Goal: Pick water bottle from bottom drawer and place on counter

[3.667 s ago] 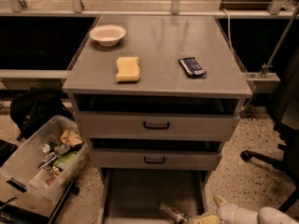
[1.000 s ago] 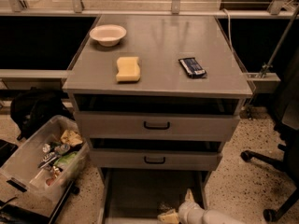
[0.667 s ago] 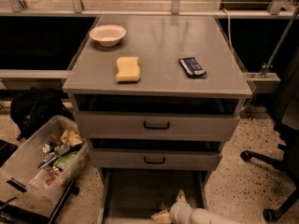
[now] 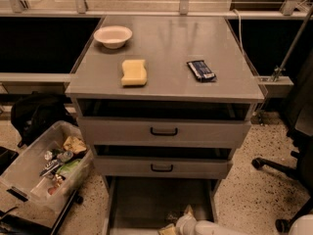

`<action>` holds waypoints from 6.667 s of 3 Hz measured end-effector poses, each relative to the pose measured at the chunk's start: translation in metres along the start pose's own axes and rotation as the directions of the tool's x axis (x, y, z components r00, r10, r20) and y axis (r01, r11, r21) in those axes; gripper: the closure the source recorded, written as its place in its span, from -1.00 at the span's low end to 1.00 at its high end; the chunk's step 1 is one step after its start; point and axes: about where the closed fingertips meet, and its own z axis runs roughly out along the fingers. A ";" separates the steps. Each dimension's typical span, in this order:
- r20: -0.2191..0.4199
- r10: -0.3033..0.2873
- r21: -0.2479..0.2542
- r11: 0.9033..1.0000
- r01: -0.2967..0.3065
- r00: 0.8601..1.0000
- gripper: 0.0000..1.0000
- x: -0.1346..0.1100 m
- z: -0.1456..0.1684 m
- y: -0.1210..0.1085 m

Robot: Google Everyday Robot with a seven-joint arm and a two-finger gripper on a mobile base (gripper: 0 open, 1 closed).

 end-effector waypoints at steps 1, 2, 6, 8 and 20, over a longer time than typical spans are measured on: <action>0.000 0.000 0.000 1.000 0.000 1.000 -1.00 0.000 0.000 0.000; -0.049 0.008 0.027 1.000 -0.007 0.999 -1.00 -0.002 0.012 -0.007; -0.013 0.056 -0.055 0.997 -0.057 0.998 -1.00 0.006 0.044 -0.008; -0.013 0.056 -0.056 0.997 -0.057 0.998 -0.63 0.006 0.044 -0.008; 0.236 -0.280 0.482 0.865 0.138 0.930 1.00 -0.183 -0.288 -0.029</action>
Offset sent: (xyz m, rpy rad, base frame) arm 0.0177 -0.0029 -0.0097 -0.0617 0.0446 -0.0388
